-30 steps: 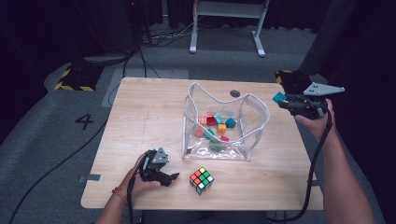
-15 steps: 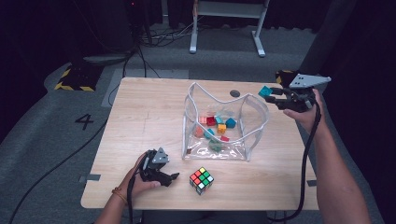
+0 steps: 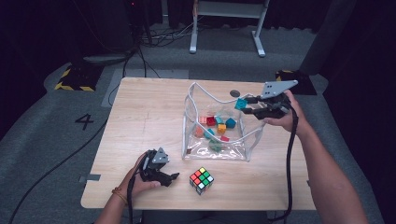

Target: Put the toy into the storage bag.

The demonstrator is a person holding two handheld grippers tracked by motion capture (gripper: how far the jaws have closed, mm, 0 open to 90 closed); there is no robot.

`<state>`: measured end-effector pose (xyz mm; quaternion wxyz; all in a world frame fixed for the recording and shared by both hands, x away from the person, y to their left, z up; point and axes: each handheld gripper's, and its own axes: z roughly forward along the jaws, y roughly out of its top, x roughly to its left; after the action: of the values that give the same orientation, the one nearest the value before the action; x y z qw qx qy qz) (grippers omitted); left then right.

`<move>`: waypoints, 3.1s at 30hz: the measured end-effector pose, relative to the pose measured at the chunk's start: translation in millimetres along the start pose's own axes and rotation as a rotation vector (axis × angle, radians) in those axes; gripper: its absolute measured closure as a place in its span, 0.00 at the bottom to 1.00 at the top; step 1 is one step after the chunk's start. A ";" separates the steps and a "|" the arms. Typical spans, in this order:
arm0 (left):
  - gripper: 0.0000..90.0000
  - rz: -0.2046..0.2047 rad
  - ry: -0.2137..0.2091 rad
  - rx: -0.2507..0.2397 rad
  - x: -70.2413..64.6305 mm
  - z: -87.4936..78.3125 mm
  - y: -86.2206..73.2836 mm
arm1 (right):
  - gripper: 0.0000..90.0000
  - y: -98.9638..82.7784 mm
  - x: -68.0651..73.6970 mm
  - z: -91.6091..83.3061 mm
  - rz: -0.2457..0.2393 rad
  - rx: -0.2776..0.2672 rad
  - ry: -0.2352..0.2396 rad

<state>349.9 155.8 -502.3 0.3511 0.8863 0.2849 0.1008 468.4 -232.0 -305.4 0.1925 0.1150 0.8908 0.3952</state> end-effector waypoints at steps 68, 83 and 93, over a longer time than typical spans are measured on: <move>0.15 0.000 -0.001 0.000 0.0 0.0 0.0 | 0.66 -15.2 -24.9 26.6 -0.014 0.516 0.098; 0.15 0.000 0.000 0.000 0.0 0.0 0.0 | 0.58 -20.6 -19.5 4.7 0.032 0.334 0.033; 0.15 0.003 0.000 0.002 0.2 -0.2 0.1 | 0.48 -26.4 -12.2 -23.3 0.109 0.152 -0.025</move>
<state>350.1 156.0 -502.1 0.3500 0.8870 0.2838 0.1011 467.8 -269.2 -307.8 0.1726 0.1825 0.9082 0.3349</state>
